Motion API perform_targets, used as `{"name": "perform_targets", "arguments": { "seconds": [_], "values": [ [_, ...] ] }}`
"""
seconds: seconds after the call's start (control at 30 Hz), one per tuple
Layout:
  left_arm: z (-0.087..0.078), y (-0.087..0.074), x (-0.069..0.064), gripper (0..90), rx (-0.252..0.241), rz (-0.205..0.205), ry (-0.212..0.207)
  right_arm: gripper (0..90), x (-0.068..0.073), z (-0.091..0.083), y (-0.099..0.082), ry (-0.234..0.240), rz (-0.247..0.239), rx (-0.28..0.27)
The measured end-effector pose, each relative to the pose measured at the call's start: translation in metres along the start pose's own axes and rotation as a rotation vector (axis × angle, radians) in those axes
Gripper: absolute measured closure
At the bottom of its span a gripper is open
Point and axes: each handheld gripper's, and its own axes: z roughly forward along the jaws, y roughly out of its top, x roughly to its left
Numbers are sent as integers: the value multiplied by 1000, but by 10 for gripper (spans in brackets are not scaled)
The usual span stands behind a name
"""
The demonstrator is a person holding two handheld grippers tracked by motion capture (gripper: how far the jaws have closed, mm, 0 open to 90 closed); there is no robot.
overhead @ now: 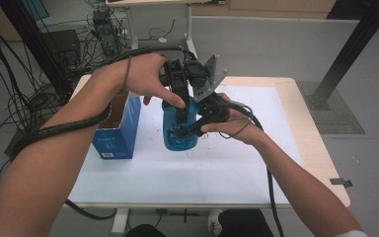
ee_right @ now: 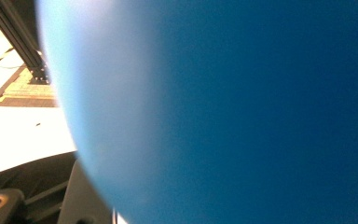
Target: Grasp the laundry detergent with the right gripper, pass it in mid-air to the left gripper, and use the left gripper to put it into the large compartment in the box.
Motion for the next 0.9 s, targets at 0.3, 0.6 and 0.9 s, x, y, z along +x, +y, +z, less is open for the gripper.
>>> {"name": "perform_targets", "arguments": {
  "seconds": [0.3, 0.6, 0.9],
  "values": [
    [0, 0, 1, 366, 3, -2, -2, 419, -1, 0, -1, 2, 5, -6],
    [0, -1, 1, 366, -1, -8, -2, 416, -1, 0, -1, 3, 3, -11],
    [-1, 0, 1, 366, 1, -11, -1, 412, -1, 0, -1, -2, 3, -20]
  ]
}}
